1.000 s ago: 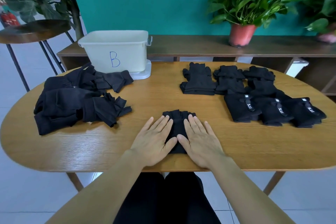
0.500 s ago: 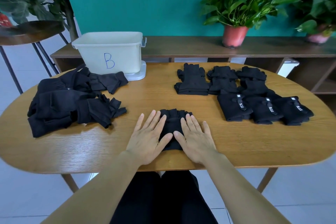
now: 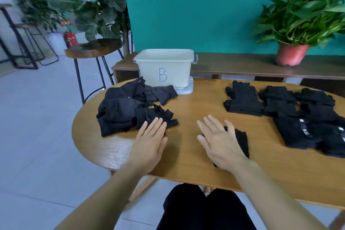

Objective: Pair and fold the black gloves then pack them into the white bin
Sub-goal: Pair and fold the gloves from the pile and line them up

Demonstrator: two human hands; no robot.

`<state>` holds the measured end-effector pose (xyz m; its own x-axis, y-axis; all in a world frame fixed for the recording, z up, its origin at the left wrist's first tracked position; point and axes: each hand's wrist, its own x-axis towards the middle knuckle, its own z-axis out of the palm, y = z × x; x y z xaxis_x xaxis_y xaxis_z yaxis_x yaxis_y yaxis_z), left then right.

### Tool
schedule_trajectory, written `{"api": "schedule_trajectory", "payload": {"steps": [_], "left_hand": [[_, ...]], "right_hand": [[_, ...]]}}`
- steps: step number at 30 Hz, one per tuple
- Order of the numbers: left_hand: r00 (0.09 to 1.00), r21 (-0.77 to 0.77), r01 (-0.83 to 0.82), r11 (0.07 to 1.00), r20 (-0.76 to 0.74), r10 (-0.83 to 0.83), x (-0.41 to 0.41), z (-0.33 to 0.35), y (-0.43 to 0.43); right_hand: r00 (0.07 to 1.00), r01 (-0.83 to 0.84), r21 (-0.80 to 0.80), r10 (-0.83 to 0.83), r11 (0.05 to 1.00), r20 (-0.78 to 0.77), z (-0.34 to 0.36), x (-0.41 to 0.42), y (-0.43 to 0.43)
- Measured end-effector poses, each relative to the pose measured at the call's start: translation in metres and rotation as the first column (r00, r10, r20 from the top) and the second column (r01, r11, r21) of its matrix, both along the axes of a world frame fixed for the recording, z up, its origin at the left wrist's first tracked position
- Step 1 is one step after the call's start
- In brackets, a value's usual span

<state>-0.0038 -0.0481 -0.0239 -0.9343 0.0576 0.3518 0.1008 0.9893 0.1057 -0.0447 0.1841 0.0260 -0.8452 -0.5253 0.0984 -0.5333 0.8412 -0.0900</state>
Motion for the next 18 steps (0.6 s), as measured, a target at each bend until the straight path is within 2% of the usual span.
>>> {"api": "schedule_trajectory", "payload": {"steps": [10,14,18], "left_hand": [[0.989,-0.036,-0.130,0.991,-0.073,0.127,-0.024,0.014,-0.072],[0.995,-0.060,-0.085,0.995,-0.064,0.081,-0.048,0.016,-0.092],[1.000,-0.080,-0.003,0.997,-0.014,0.002,-0.062,0.006,-0.106]], "right_hand": [[0.968,-0.222,0.022,0.223,0.975,-0.115,0.013,-0.023,-0.093],[0.942,-0.291,0.057,0.296,0.955,-0.156,0.007,-0.035,-0.130],[0.946,-0.254,0.094,0.268,0.963,-0.183,-0.012,-0.047,-0.159]]}}
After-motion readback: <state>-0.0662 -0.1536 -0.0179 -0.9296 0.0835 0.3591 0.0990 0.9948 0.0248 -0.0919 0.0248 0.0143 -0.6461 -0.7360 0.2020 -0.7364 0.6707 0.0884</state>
